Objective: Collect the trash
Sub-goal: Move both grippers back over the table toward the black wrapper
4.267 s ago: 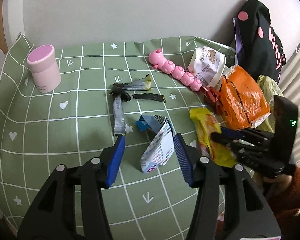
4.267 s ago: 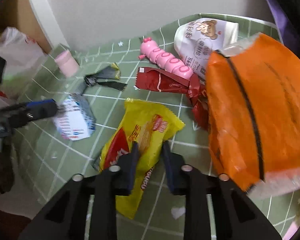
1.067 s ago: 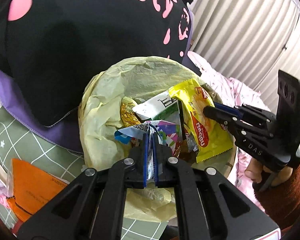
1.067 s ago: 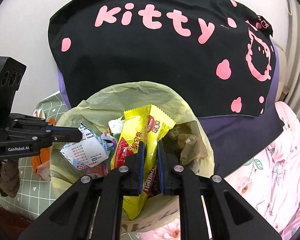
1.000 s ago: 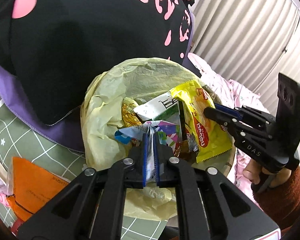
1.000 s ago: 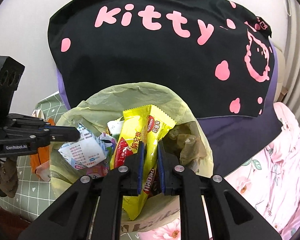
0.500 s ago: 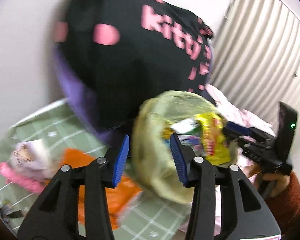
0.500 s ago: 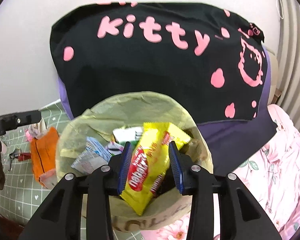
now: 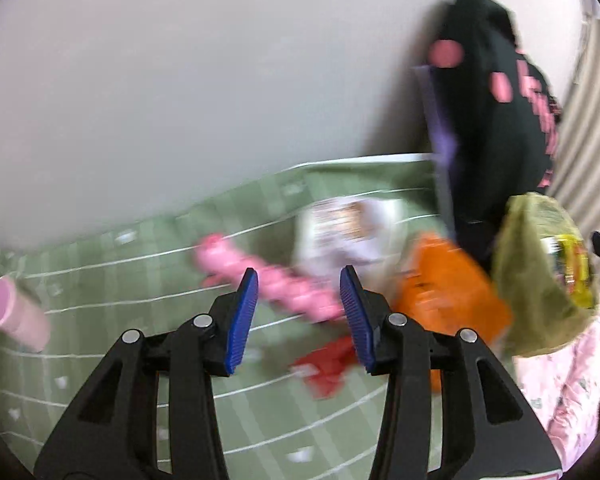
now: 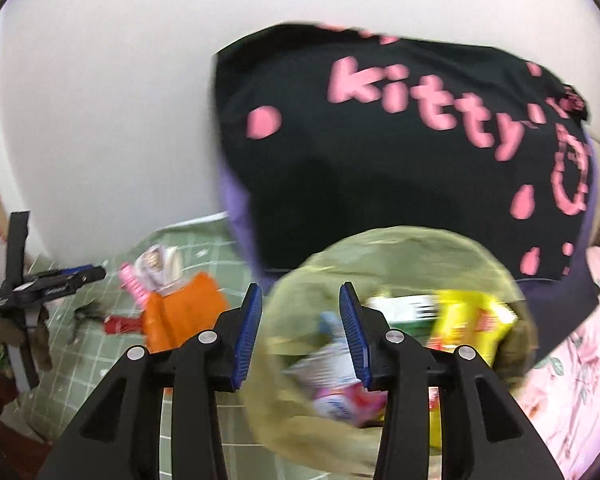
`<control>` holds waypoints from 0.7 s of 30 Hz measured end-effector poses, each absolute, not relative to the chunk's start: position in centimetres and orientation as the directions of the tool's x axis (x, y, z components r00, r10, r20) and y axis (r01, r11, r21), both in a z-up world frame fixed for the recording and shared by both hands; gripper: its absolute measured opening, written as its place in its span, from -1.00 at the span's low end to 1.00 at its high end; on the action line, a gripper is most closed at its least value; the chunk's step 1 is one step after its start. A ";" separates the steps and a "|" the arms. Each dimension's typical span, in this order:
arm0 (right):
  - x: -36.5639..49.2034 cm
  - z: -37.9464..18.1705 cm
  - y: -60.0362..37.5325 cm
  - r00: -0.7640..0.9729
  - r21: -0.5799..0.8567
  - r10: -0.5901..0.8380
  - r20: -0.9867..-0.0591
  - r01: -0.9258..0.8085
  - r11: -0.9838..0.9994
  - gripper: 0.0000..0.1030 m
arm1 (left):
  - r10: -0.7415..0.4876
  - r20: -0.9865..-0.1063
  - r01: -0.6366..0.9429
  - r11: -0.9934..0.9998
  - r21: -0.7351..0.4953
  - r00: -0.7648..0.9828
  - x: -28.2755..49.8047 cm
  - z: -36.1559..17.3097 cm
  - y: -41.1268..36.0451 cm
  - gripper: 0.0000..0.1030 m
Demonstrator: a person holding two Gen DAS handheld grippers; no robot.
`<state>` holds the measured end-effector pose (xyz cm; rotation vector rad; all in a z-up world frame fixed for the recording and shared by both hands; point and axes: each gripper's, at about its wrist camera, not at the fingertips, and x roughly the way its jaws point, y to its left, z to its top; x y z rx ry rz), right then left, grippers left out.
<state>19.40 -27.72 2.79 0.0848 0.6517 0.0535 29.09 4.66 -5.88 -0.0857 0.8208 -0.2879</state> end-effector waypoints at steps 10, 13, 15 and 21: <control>21.8 -0.4 -19.5 0.687 0.128 0.247 -0.684 -0.220 0.967 -0.14 | -0.176 -0.782 0.038 0.981 -0.192 0.598 29.0 -11.1 12.1 -0.20; 23.0 -1.1 -17.2 0.647 0.166 0.324 -0.690 -0.295 0.941 -0.14 | -0.220 -0.793 0.047 0.971 -0.236 0.568 28.3 -12.1 11.8 -0.20; 24.1 -2.1 -15.4 0.602 0.180 0.362 -0.711 -0.342 0.922 -0.14 | -0.277 -0.795 0.072 0.956 -0.284 0.539 27.8 -12.8 11.3 -0.20; 27.2 -5.5 -9.4 0.509 0.136 0.408 -0.758 -0.489 0.861 -0.14 | -0.326 -0.785 0.096 0.940 -0.326 0.526 25.2 -12.2 11.7 -0.20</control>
